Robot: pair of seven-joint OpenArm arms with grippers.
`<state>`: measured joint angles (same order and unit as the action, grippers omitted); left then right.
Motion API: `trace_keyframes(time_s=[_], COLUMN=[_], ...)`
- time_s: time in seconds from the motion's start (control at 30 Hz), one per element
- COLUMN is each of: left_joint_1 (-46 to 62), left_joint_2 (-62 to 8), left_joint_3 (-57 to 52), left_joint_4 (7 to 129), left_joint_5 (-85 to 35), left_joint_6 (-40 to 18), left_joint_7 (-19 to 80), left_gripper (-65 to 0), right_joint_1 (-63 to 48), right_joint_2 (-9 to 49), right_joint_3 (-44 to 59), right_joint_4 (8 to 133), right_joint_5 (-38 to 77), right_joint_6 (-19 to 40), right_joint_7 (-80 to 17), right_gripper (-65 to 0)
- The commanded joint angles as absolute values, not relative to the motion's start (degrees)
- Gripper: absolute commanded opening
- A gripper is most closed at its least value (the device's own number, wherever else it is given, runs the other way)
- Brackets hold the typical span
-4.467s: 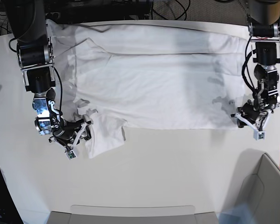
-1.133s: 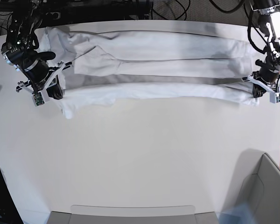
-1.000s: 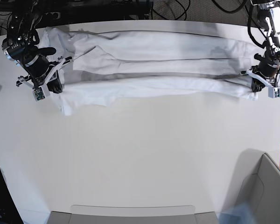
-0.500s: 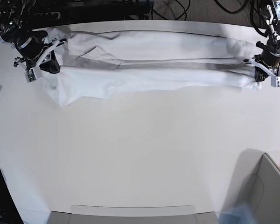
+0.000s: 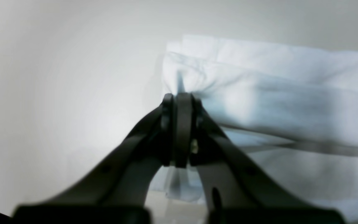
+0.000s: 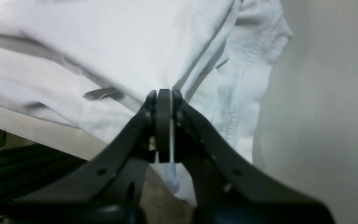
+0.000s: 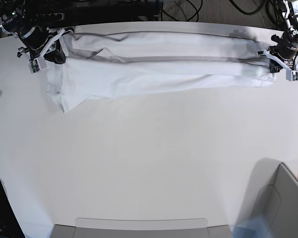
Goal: Fold the T-shirt properly
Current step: 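Fold the hem edge over toward the first fold with both grippers, then release the hem and reposition the left gripper at the strip's end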
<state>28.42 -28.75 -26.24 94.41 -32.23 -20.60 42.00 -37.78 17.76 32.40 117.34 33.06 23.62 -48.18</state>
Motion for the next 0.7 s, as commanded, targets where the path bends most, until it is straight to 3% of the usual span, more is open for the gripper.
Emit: trace_keyframes(time_s=[0.0,0.07,0.13,0.2,0.33,0.5,0.67], left_joint_1=[28.44,29.49,30.81,31.25,31.34,30.81,25.01], left_joint_2=[-29.93,-30.02,-30.29,-30.29,-30.55,-34.95,-38.11], left_joint_3=[-26.59,-26.59,-26.59,-26.59,-26.59,-23.96,-20.0], left_joint_4=[95.78,96.31,97.36,97.89,96.92,93.76,80.84], left_joint_5=[-32.57,-32.57,-32.57,-32.66,-32.84,-43.56,-50.07], left_joint_6=[-20.18,-20.18,-20.09,-20.18,-20.18,-20.26,-20.26], left_joint_7=[40.75,40.75,40.75,40.75,40.75,40.84,40.75], left_gripper=[-56.4,-44.9,-38.9,-39.7,-40.5,-40.5,-40.5], right_joint_1=[-38.02,-37.85,-37.67,-37.67,-37.49,-35.91,-34.59], right_joint_2=[18.51,18.51,18.51,18.51,18.51,18.59,19.91], right_joint_3=[32.75,32.75,32.75,32.75,32.75,32.57,29.93], right_joint_4=[118.02,117.93,117.93,117.85,117.85,116.53,113.98], right_joint_5=[33.54,33.54,33.54,33.54,33.54,33.54,33.54], right_joint_6=[23.6,23.6,23.6,23.6,23.6,23.6,23.6], right_joint_7=[-47.08,-47.08,-47.08,-47.08,-47.08,-47.34,-47.16], right_gripper=[-65.0,-65.0,-59.3,-51.9,-43.4,-42.7,-42.7])
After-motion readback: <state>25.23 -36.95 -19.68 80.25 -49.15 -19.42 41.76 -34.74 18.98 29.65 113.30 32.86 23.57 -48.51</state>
